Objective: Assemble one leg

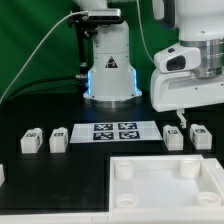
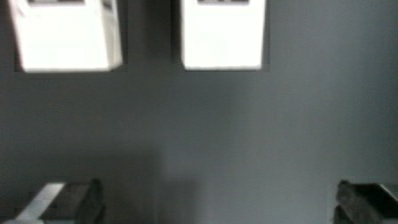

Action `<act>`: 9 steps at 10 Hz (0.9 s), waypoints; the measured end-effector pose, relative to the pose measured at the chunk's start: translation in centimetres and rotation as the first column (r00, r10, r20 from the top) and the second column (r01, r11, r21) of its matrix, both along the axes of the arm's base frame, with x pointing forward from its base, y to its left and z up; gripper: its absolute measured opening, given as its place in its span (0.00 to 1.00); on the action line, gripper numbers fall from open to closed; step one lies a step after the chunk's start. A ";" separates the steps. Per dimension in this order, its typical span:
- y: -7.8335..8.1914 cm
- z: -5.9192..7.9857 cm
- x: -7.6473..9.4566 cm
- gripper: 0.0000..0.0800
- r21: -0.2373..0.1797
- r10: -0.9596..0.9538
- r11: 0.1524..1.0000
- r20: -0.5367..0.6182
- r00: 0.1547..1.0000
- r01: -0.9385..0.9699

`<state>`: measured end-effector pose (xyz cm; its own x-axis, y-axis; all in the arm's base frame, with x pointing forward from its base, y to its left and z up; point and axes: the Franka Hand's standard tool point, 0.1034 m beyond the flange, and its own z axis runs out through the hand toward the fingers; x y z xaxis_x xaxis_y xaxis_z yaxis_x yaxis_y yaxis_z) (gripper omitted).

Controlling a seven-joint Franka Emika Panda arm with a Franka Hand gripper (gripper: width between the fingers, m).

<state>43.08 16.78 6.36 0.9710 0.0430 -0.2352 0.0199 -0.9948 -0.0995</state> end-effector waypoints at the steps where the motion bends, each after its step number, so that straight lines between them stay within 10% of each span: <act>1: 0.4 -0.2 -0.6 0.81 -0.017 -0.032 0.999 -0.131 0.991 0.030; 5: 1.4 -2.1 -2.2 0.81 -0.038 -0.014 0.999 -0.454 0.891 -0.004; 9: 1.8 -4.3 -2.9 0.81 -0.037 -0.011 0.999 -0.504 0.863 -0.009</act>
Offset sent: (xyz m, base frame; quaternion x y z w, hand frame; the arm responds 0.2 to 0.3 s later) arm -0.0111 0.0132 -0.0154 -0.0079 -0.1696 0.0165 0.9853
